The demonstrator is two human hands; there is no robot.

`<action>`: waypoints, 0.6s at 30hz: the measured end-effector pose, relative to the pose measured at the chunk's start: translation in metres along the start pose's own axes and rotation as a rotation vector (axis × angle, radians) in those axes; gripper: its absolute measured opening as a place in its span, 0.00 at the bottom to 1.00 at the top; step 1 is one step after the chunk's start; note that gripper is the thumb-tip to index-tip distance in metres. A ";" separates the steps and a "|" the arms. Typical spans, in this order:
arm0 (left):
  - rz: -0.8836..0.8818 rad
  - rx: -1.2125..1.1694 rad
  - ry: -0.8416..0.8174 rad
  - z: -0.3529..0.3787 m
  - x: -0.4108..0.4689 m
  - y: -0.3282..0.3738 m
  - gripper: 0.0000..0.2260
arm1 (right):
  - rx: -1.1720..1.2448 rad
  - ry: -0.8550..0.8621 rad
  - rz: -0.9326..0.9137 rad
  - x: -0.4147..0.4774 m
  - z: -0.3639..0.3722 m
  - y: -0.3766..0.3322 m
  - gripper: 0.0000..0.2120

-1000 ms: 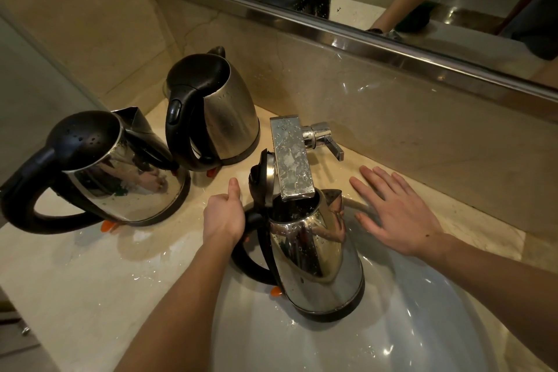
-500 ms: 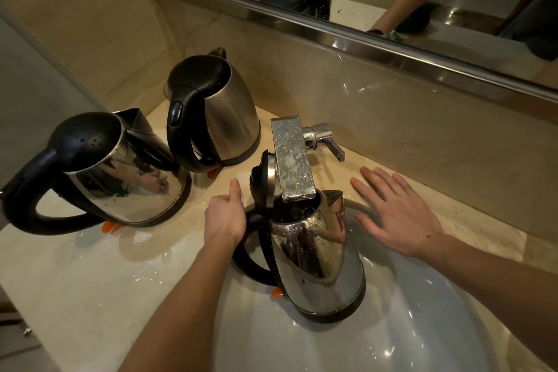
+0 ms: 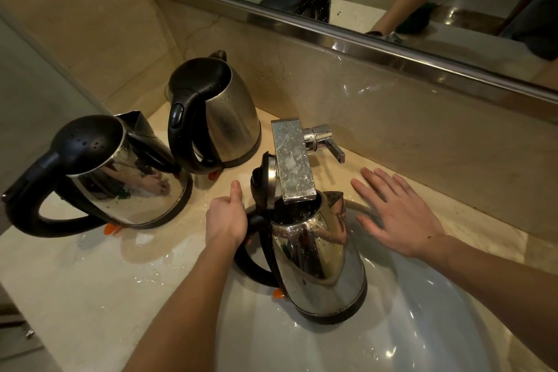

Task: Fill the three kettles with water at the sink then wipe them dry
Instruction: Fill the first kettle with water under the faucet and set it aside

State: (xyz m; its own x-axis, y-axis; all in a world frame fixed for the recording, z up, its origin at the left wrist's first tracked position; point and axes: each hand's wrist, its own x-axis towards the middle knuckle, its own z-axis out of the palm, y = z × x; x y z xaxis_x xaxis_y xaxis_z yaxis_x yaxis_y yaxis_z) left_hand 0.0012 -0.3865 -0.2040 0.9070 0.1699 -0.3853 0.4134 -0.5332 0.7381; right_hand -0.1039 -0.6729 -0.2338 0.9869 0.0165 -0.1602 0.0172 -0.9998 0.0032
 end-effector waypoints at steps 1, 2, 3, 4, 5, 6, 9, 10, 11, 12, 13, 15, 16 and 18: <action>0.001 0.003 0.002 0.000 0.000 0.000 0.26 | 0.002 0.000 0.001 0.000 0.000 0.000 0.34; 0.001 0.006 0.003 0.000 0.000 0.001 0.26 | 0.004 -0.001 0.002 0.000 -0.001 0.000 0.34; 0.000 0.009 0.004 0.000 0.000 0.001 0.26 | 0.005 -0.001 0.002 0.000 -0.001 0.000 0.34; -0.001 0.008 0.003 0.000 0.000 0.001 0.26 | 0.008 -0.001 0.002 0.000 -0.001 0.000 0.35; -0.001 0.007 0.002 0.000 -0.001 0.001 0.26 | 0.008 -0.001 0.001 0.000 -0.001 -0.001 0.35; 0.000 0.004 0.001 0.000 -0.001 0.001 0.26 | 0.009 -0.002 0.000 0.000 -0.001 -0.001 0.35; 0.003 0.001 0.000 -0.001 -0.001 0.002 0.26 | 0.008 -0.001 0.002 0.000 -0.002 -0.001 0.34; 0.008 0.002 0.002 -0.001 -0.002 0.002 0.25 | 0.007 0.000 0.002 0.000 -0.001 -0.001 0.34; 0.012 0.007 0.003 -0.001 -0.002 0.002 0.25 | 0.006 0.001 0.002 0.000 -0.001 0.000 0.34; 0.014 0.011 0.002 -0.001 -0.002 0.002 0.25 | 0.005 0.001 0.003 0.000 0.000 0.000 0.34; 0.013 0.016 0.002 -0.001 -0.001 0.002 0.25 | 0.006 0.000 0.005 0.000 0.000 0.000 0.33; 0.008 0.019 0.003 -0.001 -0.002 0.002 0.25 | 0.010 0.005 0.008 0.000 0.000 0.000 0.33; 0.005 0.017 0.002 -0.001 -0.002 0.002 0.25 | 0.011 0.005 0.008 0.000 0.000 0.000 0.33; 0.004 0.019 0.002 -0.001 -0.001 0.002 0.25 | 0.008 0.000 0.004 0.000 0.001 0.000 0.33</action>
State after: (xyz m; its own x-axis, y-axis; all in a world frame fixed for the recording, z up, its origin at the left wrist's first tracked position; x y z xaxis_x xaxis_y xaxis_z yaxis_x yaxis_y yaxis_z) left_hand 0.0009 -0.3872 -0.2014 0.9090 0.1695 -0.3807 0.4079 -0.5492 0.7294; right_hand -0.1041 -0.6734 -0.2347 0.9871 0.0120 -0.1598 0.0115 -0.9999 -0.0043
